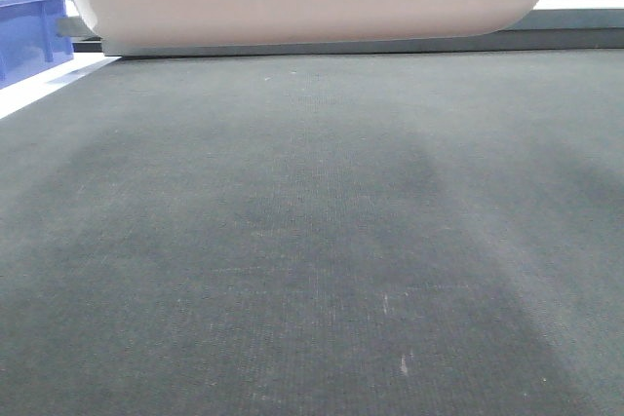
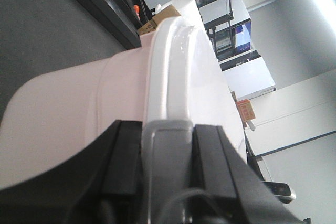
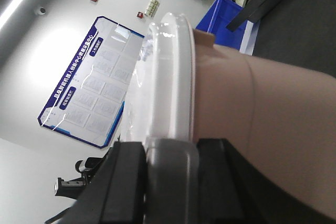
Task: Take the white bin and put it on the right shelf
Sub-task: 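Lift the pink bin off the table with both grippers, then hold the bin raised with both grippers while the base drives to the rack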
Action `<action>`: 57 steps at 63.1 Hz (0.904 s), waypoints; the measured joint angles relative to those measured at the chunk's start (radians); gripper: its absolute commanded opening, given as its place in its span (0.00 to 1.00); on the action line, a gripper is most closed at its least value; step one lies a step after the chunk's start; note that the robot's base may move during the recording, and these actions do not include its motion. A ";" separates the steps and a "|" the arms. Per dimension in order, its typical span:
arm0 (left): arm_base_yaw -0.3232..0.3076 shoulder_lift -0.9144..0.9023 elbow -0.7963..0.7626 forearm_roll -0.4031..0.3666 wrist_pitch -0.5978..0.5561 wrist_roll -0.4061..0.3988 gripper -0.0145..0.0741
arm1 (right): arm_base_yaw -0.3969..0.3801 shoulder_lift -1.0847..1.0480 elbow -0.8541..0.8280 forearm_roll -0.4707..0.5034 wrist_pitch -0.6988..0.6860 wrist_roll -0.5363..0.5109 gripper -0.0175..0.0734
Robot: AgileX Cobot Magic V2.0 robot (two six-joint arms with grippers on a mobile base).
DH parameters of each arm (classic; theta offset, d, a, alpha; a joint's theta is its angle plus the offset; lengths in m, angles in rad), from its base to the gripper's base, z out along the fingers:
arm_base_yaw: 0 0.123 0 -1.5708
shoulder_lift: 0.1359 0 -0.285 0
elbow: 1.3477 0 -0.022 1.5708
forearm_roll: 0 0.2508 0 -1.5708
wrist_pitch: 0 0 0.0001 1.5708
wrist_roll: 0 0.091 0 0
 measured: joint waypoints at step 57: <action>-0.012 0.002 0.000 0.002 0.006 -0.004 0.02 | 0.011 0.000 -0.002 0.000 -0.107 0.000 0.27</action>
